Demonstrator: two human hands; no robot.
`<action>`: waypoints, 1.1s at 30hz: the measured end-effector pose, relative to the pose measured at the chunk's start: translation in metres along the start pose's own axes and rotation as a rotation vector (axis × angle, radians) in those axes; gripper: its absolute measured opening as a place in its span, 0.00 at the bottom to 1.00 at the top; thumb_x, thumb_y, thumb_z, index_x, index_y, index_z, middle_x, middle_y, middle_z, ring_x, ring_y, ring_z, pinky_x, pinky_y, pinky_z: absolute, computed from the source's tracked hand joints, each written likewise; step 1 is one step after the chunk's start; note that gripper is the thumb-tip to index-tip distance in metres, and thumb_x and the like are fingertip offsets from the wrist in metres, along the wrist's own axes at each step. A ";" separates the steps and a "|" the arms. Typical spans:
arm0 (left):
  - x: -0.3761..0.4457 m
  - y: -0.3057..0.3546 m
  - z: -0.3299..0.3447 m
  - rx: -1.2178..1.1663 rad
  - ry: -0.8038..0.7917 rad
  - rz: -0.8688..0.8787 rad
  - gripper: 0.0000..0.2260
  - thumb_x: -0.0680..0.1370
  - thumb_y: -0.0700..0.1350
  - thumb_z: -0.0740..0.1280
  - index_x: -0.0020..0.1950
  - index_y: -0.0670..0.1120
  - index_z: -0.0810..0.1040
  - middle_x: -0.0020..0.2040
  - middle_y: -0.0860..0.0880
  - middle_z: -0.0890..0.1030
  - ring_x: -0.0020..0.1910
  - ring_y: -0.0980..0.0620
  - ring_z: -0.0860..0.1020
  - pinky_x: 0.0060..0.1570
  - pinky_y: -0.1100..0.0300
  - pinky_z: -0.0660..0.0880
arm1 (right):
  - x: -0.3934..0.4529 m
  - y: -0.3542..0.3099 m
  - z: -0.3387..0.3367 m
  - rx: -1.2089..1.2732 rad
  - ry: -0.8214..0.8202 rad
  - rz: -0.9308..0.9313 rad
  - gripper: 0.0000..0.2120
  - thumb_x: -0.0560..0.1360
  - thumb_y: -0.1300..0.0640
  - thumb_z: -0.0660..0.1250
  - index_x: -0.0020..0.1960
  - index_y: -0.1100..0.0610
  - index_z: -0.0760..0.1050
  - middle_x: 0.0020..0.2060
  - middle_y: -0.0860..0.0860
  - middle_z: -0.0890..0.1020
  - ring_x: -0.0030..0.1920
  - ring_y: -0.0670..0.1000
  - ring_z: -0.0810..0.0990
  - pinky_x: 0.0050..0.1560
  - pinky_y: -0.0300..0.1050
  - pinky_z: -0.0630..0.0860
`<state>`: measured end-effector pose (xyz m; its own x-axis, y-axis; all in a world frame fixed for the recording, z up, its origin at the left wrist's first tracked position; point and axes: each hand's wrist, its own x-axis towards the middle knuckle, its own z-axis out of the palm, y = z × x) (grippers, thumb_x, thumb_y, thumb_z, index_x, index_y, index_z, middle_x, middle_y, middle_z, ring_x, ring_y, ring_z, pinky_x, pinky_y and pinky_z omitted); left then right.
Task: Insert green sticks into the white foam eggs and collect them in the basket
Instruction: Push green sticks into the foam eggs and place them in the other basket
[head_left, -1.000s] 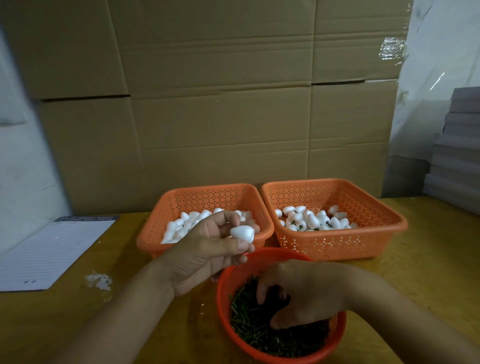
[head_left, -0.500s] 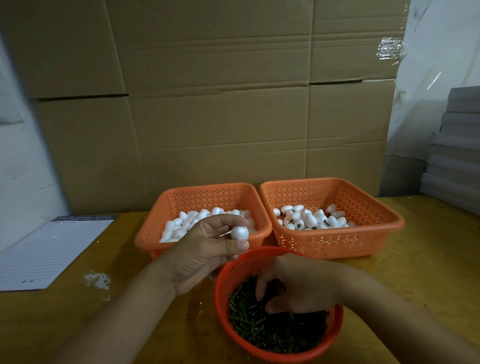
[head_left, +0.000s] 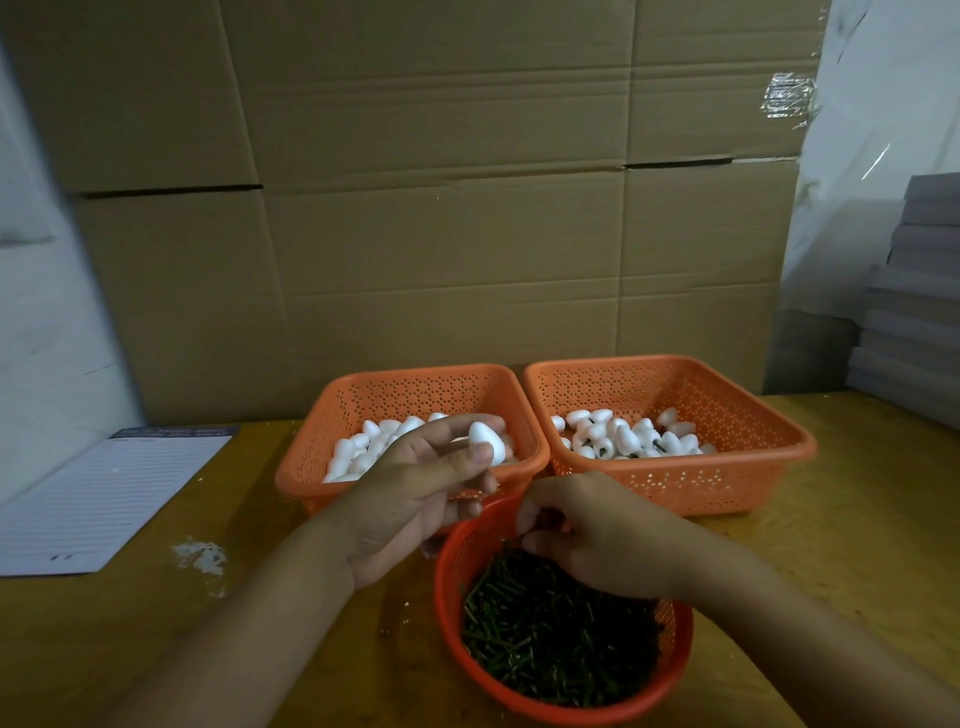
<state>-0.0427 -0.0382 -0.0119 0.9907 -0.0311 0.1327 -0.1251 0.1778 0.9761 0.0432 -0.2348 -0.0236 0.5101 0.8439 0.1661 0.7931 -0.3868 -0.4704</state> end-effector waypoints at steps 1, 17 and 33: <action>0.000 0.000 0.000 -0.003 -0.003 -0.002 0.19 0.73 0.47 0.74 0.63 0.47 0.81 0.53 0.47 0.83 0.44 0.54 0.80 0.42 0.60 0.76 | 0.000 0.000 -0.001 0.005 0.005 -0.002 0.07 0.77 0.58 0.69 0.48 0.46 0.78 0.43 0.39 0.81 0.46 0.38 0.79 0.47 0.31 0.73; 0.003 -0.001 0.002 -0.089 0.060 0.016 0.16 0.70 0.52 0.75 0.54 0.47 0.81 0.53 0.43 0.80 0.45 0.54 0.79 0.41 0.61 0.76 | -0.004 -0.014 -0.014 0.837 -0.011 0.119 0.06 0.82 0.65 0.62 0.53 0.63 0.78 0.40 0.55 0.84 0.39 0.49 0.81 0.40 0.39 0.78; 0.005 -0.003 -0.002 -0.144 0.050 0.001 0.13 0.68 0.47 0.77 0.51 0.47 0.83 0.52 0.45 0.84 0.41 0.55 0.80 0.38 0.62 0.78 | -0.004 -0.020 -0.019 1.145 0.032 0.134 0.06 0.76 0.62 0.70 0.53 0.57 0.77 0.47 0.63 0.85 0.44 0.57 0.87 0.35 0.40 0.81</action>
<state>-0.0379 -0.0369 -0.0140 0.9924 0.0175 0.1214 -0.1207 0.3168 0.9408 0.0314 -0.2379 0.0017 0.5889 0.8052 0.0697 -0.0263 0.1052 -0.9941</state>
